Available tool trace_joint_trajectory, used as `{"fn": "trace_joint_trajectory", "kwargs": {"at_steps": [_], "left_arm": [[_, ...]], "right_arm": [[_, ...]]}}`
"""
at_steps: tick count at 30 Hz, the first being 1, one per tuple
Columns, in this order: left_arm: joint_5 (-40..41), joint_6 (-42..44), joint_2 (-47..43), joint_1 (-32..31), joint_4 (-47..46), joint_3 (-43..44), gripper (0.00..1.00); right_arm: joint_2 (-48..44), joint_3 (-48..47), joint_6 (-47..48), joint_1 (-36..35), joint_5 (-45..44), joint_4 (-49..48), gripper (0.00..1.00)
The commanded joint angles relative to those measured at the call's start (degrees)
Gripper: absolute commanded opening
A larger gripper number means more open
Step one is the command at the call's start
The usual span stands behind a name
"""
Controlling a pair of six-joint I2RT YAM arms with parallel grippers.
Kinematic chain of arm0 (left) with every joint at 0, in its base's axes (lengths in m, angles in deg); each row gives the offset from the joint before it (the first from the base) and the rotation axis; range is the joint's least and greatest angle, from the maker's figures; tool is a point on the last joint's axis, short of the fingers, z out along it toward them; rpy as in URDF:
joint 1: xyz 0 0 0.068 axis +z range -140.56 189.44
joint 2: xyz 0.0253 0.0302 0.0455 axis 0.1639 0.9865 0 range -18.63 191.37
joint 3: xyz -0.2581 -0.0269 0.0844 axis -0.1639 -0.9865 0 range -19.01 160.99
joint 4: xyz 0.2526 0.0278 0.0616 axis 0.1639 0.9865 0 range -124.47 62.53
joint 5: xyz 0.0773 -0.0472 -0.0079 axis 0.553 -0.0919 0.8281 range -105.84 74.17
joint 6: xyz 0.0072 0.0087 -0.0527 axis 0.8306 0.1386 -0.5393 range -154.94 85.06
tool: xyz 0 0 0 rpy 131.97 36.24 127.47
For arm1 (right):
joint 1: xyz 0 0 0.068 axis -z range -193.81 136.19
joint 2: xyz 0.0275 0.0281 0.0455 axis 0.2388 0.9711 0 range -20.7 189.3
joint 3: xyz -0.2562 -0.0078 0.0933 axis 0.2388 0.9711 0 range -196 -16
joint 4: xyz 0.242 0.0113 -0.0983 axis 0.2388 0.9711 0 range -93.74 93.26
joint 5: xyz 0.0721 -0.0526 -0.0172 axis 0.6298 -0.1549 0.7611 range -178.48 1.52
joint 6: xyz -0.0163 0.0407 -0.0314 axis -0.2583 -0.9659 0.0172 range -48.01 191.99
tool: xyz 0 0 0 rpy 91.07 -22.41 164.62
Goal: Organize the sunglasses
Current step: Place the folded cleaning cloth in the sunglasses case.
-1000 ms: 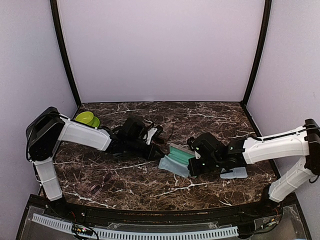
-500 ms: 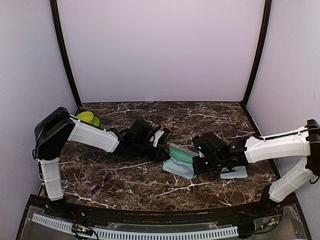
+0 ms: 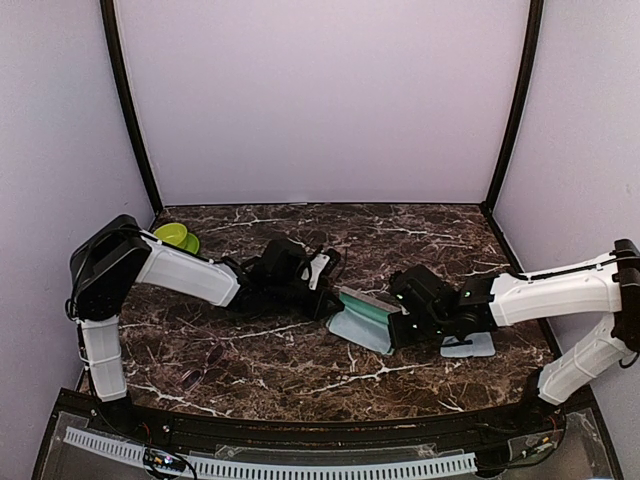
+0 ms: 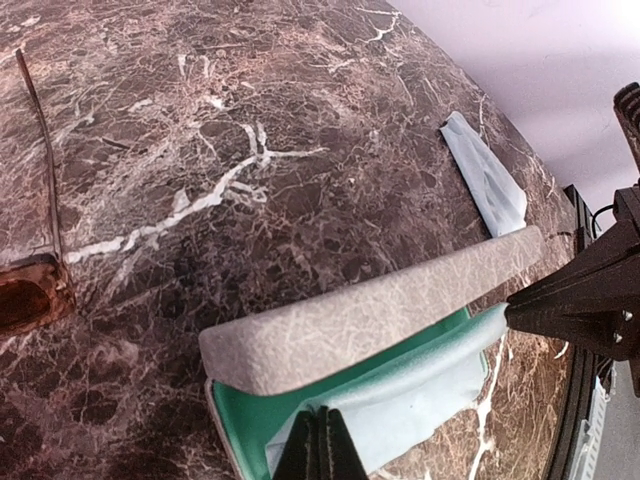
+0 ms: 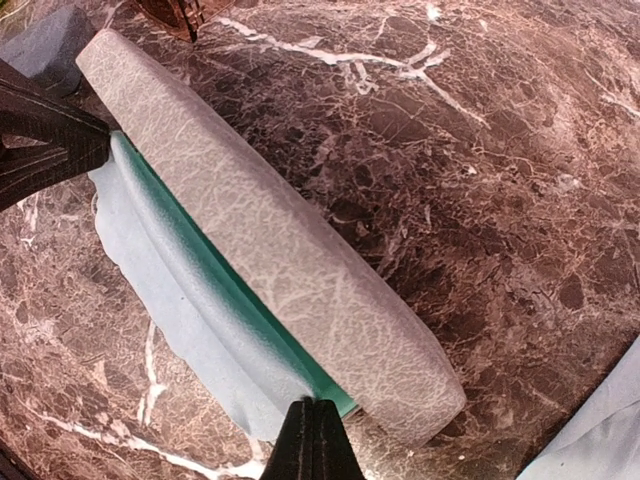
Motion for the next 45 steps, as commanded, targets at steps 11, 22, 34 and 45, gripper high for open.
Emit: {"fn": "trace_joint_trajectory", "kwargs": {"at_steps": [11,22,34,45], "left_arm": [[2.05,1.99,2.78,-0.34,-2.80,1.33,0.00],[3.13,1.97,3.78,-0.52,-4.21,1.16,0.00],[4.08,1.90,3.78,-0.52,-5.58,0.97,0.00],[4.36,2.07,3.92,-0.52,-6.46,0.67,0.00]], "right_arm": [[3.48,-0.64,0.00,0.36,-2.48,-1.68,0.00],[3.79,-0.24,-0.45,0.32,-3.02,-1.67,0.00],[4.51,-0.47,-0.75,0.28,-3.96,-2.09,0.00],[4.94,-0.04,-1.23,0.28,-3.84,-3.07,0.00]]}}
